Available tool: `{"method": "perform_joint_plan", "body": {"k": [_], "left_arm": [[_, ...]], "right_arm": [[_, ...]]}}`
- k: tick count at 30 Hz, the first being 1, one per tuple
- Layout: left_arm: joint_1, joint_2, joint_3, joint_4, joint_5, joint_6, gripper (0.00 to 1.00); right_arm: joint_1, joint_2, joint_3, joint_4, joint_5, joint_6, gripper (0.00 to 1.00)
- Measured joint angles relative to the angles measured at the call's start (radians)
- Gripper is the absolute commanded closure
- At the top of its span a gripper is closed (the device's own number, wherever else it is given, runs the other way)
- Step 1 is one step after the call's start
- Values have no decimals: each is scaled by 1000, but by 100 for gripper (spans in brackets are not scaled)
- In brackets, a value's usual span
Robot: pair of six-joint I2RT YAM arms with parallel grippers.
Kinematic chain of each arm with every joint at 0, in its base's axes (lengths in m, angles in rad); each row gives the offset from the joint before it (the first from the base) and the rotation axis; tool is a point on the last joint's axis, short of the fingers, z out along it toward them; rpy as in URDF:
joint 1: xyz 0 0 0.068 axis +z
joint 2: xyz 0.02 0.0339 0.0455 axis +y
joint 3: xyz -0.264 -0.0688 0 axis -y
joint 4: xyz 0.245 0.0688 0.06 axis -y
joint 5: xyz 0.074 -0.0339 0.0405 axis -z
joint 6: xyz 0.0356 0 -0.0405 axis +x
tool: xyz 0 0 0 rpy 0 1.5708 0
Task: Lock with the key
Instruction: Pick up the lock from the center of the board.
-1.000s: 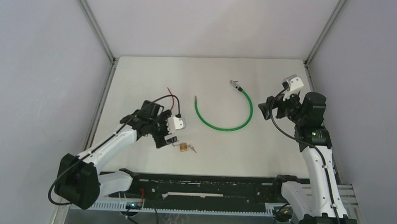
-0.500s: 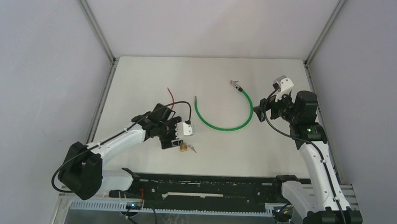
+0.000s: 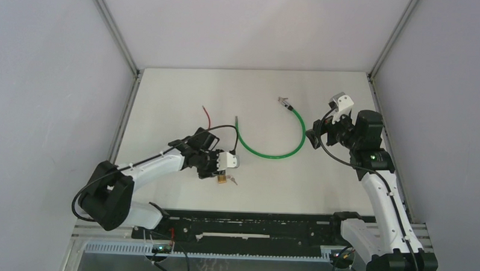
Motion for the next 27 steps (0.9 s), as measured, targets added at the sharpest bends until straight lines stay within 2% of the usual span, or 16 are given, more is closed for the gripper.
{"method": "perform_joint_plan", "body": {"k": [7, 27], "left_arm": [[-30, 0, 0, 40, -15, -5, 67], [-43, -54, -77, 42, 7, 12, 68]], "right_arm": [[0, 9, 0, -5, 0, -4, 0], [-1, 21, 0, -16, -9, -19, 0]]}}
